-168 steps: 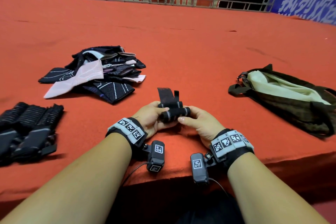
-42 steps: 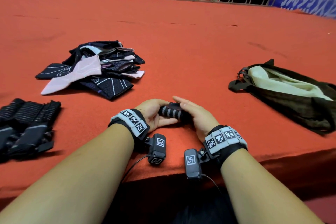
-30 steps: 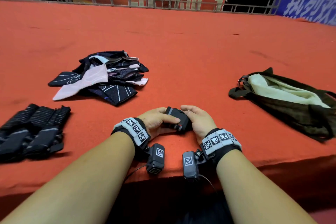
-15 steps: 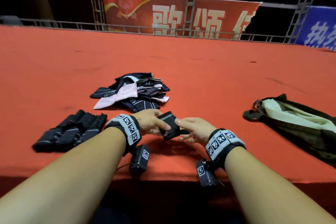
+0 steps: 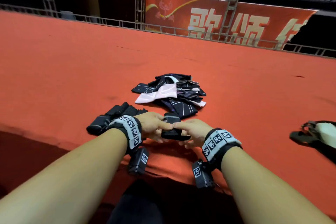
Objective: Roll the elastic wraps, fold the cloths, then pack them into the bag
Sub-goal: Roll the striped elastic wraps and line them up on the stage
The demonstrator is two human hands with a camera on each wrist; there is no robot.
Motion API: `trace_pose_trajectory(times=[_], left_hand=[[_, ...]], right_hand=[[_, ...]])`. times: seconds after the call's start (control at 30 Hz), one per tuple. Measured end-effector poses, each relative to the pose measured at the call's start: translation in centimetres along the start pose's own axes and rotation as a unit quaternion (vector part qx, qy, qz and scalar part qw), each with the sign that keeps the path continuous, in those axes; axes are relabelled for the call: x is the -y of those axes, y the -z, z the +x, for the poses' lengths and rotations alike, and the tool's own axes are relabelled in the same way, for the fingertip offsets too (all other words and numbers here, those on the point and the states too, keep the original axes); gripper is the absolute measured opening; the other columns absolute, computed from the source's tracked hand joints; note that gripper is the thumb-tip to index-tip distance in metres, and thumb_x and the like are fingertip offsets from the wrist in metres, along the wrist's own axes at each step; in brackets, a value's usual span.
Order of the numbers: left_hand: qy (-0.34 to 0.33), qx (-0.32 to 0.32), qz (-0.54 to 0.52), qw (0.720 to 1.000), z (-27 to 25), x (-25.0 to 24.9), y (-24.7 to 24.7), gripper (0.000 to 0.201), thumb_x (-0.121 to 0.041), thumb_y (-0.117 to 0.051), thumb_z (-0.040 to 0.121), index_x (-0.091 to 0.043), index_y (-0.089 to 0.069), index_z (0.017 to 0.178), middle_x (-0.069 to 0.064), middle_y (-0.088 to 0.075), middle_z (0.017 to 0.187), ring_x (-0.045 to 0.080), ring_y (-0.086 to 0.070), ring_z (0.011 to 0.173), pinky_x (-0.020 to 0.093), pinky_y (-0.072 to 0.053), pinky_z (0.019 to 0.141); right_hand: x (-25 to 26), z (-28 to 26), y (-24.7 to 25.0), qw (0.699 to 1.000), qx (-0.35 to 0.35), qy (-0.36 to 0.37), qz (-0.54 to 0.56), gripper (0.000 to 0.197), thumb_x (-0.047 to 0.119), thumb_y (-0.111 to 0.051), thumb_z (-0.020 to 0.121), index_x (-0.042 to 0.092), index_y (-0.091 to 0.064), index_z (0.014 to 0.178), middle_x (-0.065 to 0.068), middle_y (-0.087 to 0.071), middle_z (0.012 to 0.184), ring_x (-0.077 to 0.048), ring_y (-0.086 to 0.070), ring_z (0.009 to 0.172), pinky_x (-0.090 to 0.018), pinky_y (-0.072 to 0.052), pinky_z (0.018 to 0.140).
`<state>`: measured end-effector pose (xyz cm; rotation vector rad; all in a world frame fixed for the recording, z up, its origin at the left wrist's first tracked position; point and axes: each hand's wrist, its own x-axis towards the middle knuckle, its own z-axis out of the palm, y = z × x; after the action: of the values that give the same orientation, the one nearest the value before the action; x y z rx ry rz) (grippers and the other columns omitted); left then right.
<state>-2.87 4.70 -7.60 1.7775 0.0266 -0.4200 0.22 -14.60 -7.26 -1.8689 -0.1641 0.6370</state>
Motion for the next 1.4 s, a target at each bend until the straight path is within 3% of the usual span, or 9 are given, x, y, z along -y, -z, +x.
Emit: trace_pose_trajectory(times=[0.23,0.37,0.47,0.6,0.8,0.93,1.07,1.23,1.4], left_hand=[[-0.014,-0.157,-0.047,0.986,-1.8,0.0,7.1,0.023,-0.029,-0.068,0.096,-0.010,-0.059,0.091,0.006,-0.053,0.070,0.017,-0.045,0.054,0.021,-0.033,0.046],[-0.010,-0.308,0.242,0.920,-3.3,0.4,10.3,0.021,-0.041,-0.072,0.090,-0.020,-0.071,0.090,-0.002,-0.073,0.085,0.017,-0.066,0.073,0.031,-0.054,0.072],[0.067,-0.272,0.424,0.861,-3.5,1.8,9.9,0.054,-0.067,-0.063,0.083,-0.032,-0.062,0.125,0.002,-0.063,0.129,0.027,-0.058,0.117,0.040,-0.048,0.100],[0.152,-0.233,0.498,0.822,-3.0,4.6,7.8,0.093,-0.089,-0.041,0.075,-0.050,-0.014,0.156,0.003,-0.006,0.169,0.036,-0.003,0.154,0.057,-0.013,0.121],[0.198,-0.193,0.512,0.814,-2.6,6.2,6.4,0.083,-0.087,-0.028,0.085,-0.054,0.001,0.156,-0.001,0.014,0.169,0.035,0.011,0.155,0.062,0.003,0.120],[0.205,-0.191,0.515,0.810,-2.5,6.2,6.7,0.080,-0.085,-0.026,0.088,-0.053,0.000,0.156,-0.002,0.016,0.169,0.034,0.011,0.155,0.062,0.005,0.120],[0.213,-0.198,0.515,0.807,-2.7,6.5,7.6,0.077,-0.084,-0.025,0.089,-0.054,-0.001,0.156,-0.003,0.017,0.169,0.033,0.012,0.155,0.061,0.005,0.120],[0.213,-0.194,0.508,0.811,-2.8,6.6,7.9,0.077,-0.084,-0.025,0.089,-0.055,-0.001,0.156,-0.004,0.017,0.168,0.032,0.012,0.155,0.060,0.006,0.121],[0.196,-0.212,0.497,0.818,-2.5,3.8,8.2,0.079,-0.081,-0.028,0.090,-0.047,-0.009,0.158,0.000,-0.003,0.170,0.035,-0.001,0.155,0.061,-0.007,0.120]], right_hand=[[2.3,3.7,-3.6,0.998,-0.039,0.006,0.048,0.030,0.023,-0.067,0.093,-0.002,-0.063,0.108,-0.013,-0.060,0.071,-0.022,-0.055,0.046,-0.021,-0.039,0.042],[2.4,5.3,-4.4,0.997,-0.073,-0.030,-0.003,0.029,0.022,-0.069,0.090,-0.001,-0.058,0.105,-0.013,-0.060,0.068,-0.025,-0.056,0.045,-0.022,-0.041,0.042],[1.9,5.7,-5.1,0.992,-0.065,-0.063,-0.092,0.027,0.022,-0.070,0.086,0.001,-0.060,0.100,-0.018,-0.065,0.076,-0.026,-0.060,0.046,-0.024,-0.045,0.044],[1.4,5.4,-7.3,0.989,-0.034,-0.072,-0.124,0.020,0.015,-0.067,0.089,-0.002,-0.057,0.092,-0.020,-0.063,0.075,-0.026,-0.060,0.046,-0.025,-0.046,0.043],[1.4,5.9,-9.3,0.986,-0.026,-0.063,-0.155,0.022,0.019,-0.061,0.090,-0.002,-0.055,0.087,-0.020,-0.067,0.069,-0.033,-0.064,0.062,-0.044,-0.053,0.067],[1.8,5.7,-9.4,0.972,-0.030,-0.060,-0.227,0.030,0.031,-0.057,0.095,0.002,-0.057,0.087,-0.016,-0.071,0.066,-0.026,-0.060,0.050,-0.033,-0.050,0.059],[2.0,6.1,-10.1,0.953,-0.050,-0.033,-0.296,0.034,0.040,-0.059,0.094,0.006,-0.059,0.092,-0.013,-0.071,0.082,-0.027,-0.063,0.063,-0.026,-0.043,0.052],[1.7,6.8,-10.1,0.949,-0.045,-0.018,-0.312,0.048,0.048,-0.062,0.090,0.006,-0.058,0.113,-0.014,-0.068,0.093,-0.030,-0.065,0.081,-0.031,-0.048,0.068],[2.2,6.6,-8.5,0.942,-0.008,-0.015,-0.336,0.043,0.051,-0.049,0.096,0.009,-0.060,0.096,-0.016,-0.074,0.102,-0.033,-0.070,0.089,-0.035,-0.052,0.078]])
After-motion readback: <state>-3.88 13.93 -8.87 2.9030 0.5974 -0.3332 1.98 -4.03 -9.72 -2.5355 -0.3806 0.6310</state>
